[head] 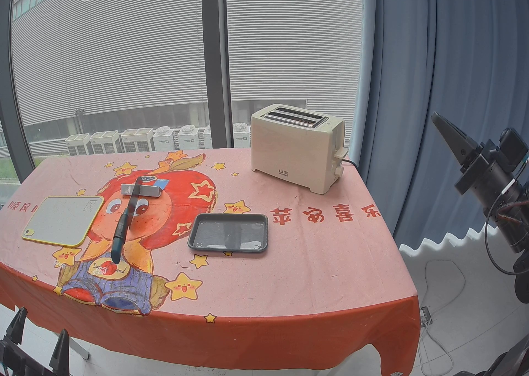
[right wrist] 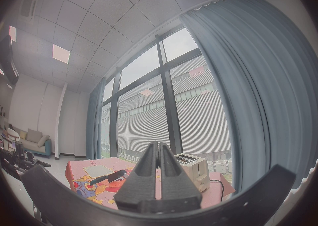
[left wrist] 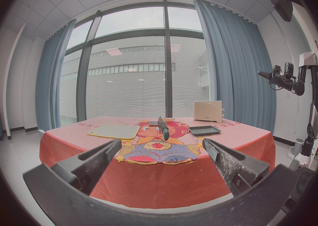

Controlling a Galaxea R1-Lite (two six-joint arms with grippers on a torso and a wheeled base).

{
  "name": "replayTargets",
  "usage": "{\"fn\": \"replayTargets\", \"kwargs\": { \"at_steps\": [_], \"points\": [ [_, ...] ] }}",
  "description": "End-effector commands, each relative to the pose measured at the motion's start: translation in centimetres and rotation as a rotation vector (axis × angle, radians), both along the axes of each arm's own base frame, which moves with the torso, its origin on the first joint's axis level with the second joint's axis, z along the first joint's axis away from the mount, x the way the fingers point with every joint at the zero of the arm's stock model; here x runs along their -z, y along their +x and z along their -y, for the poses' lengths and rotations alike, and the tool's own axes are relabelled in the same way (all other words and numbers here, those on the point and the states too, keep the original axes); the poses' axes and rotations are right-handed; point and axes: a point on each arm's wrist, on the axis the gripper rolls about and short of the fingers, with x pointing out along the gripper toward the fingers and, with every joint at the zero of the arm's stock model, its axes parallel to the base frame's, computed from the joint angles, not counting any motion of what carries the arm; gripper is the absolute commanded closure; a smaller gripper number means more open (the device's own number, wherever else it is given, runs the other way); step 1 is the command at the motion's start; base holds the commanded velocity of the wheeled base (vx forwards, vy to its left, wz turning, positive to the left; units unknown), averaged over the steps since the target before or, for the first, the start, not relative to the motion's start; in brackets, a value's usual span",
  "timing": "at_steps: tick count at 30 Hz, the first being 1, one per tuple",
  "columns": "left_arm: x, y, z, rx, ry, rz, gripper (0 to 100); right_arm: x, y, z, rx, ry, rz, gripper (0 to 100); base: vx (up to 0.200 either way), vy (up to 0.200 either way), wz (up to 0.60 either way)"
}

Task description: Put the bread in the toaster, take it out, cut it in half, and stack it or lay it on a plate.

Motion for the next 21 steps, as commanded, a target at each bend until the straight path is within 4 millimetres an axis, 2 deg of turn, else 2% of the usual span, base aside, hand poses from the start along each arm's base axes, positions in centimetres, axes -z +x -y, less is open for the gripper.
{"fn": "replayTargets", "kwargs": {
  "at_steps": [1, 21],
  "points": [
    [0.51, 0.03, 0.00, 0.000, 0.000, -0.004, 0, 0.12, 0.08, -0.04, -0.001, -0.002, -0.005, 100, 0.000, 0.000, 0.00],
    [0.51, 0.03, 0.00, 0.000, 0.000, -0.004, 0, 0.05, 0.20, 0.08, -0.014, -0.007, 0.000, 100, 0.000, 0.000, 0.00]
  ]
}}
